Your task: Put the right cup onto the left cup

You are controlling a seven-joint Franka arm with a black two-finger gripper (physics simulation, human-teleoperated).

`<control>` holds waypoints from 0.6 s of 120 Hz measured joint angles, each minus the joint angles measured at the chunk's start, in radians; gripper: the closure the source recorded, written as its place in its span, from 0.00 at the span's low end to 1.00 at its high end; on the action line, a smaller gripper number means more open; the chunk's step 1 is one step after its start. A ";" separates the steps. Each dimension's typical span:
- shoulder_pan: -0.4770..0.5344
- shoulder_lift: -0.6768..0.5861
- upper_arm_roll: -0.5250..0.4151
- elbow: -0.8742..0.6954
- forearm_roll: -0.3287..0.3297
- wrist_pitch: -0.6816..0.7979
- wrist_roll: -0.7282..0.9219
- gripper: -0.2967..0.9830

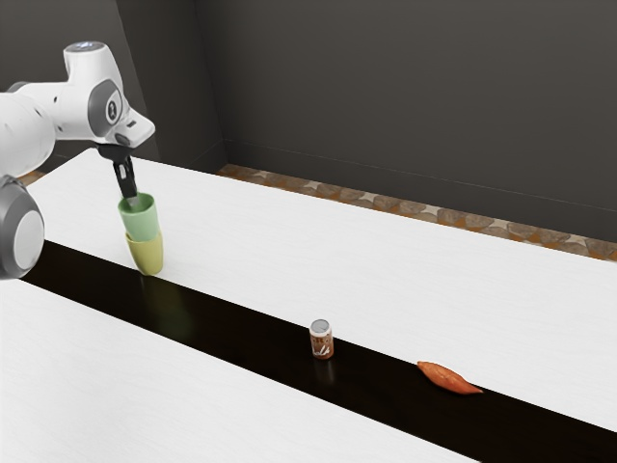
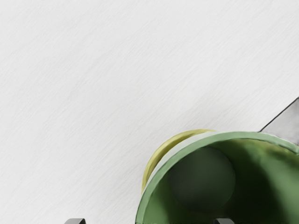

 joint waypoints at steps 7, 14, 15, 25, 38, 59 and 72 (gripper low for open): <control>-0.002 -0.009 0.000 -0.001 -0.001 -0.006 0.001 0.43; -0.005 -0.026 -0.001 -0.006 0.001 -0.013 0.002 0.39; -0.005 -0.030 -0.001 -0.007 0.001 -0.014 0.002 0.38; -0.008 -0.071 -0.004 -0.017 0.007 -0.032 0.006 0.33; -0.025 -0.128 -0.006 -0.023 0.015 -0.092 0.015 0.29; -0.149 -0.322 -0.010 -0.176 0.088 -0.176 0.003 0.26; -0.231 -0.426 -0.010 -0.253 0.141 -0.204 -0.021 0.25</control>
